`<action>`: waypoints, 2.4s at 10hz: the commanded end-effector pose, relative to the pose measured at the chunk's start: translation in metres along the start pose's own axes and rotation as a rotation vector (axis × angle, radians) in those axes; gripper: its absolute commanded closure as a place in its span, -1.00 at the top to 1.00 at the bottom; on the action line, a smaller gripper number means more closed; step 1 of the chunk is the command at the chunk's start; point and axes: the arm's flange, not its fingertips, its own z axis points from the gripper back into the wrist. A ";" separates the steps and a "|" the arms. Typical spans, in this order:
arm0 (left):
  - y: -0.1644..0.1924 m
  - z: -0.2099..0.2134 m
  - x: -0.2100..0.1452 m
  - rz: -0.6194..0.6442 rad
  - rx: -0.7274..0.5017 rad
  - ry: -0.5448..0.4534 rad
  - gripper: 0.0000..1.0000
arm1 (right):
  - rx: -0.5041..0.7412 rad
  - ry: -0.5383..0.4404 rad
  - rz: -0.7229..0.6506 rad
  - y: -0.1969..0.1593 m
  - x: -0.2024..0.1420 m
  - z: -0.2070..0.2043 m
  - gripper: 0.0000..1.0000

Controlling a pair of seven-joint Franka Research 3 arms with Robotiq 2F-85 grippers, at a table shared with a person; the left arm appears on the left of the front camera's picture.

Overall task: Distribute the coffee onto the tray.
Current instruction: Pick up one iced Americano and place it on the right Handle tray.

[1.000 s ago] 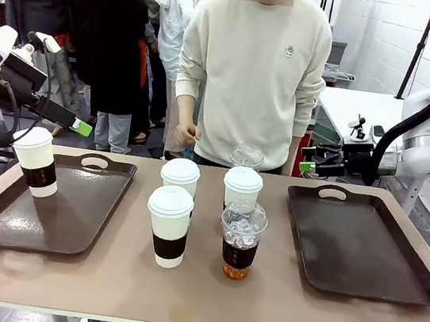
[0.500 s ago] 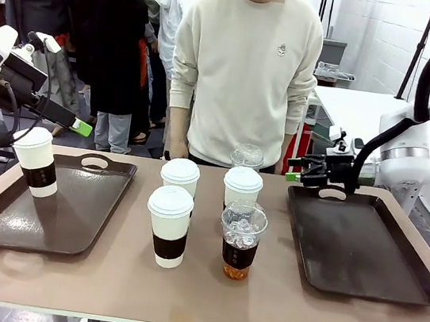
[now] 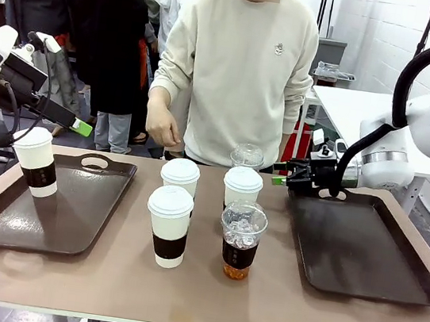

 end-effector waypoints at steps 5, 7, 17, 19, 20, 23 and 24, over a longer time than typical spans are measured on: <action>0.001 -0.001 0.000 0.011 -0.011 -0.005 1.00 | -0.004 0.000 0.000 -0.001 -0.001 0.003 1.00; 0.001 -0.001 0.000 0.011 -0.011 -0.005 1.00 | 0.020 -0.016 -0.001 -0.002 -0.002 -0.010 1.00; 0.001 -0.001 0.000 0.011 -0.011 -0.005 1.00 | 0.130 -0.012 -0.028 -0.012 -0.014 -0.053 1.00; 0.001 -0.001 0.000 0.011 -0.011 -0.005 1.00 | 0.139 -0.016 -0.027 -0.012 -0.012 -0.057 1.00; 0.001 -0.001 0.000 0.011 -0.011 -0.005 1.00 | 0.149 -0.017 -0.030 -0.012 -0.011 -0.060 1.00; 0.001 -0.001 0.000 0.011 -0.011 -0.005 1.00 | 0.181 -0.015 -0.036 -0.011 -0.006 -0.072 1.00; 0.001 -0.001 0.000 0.011 -0.011 -0.005 1.00 | 0.186 -0.009 -0.039 -0.012 -0.005 -0.076 1.00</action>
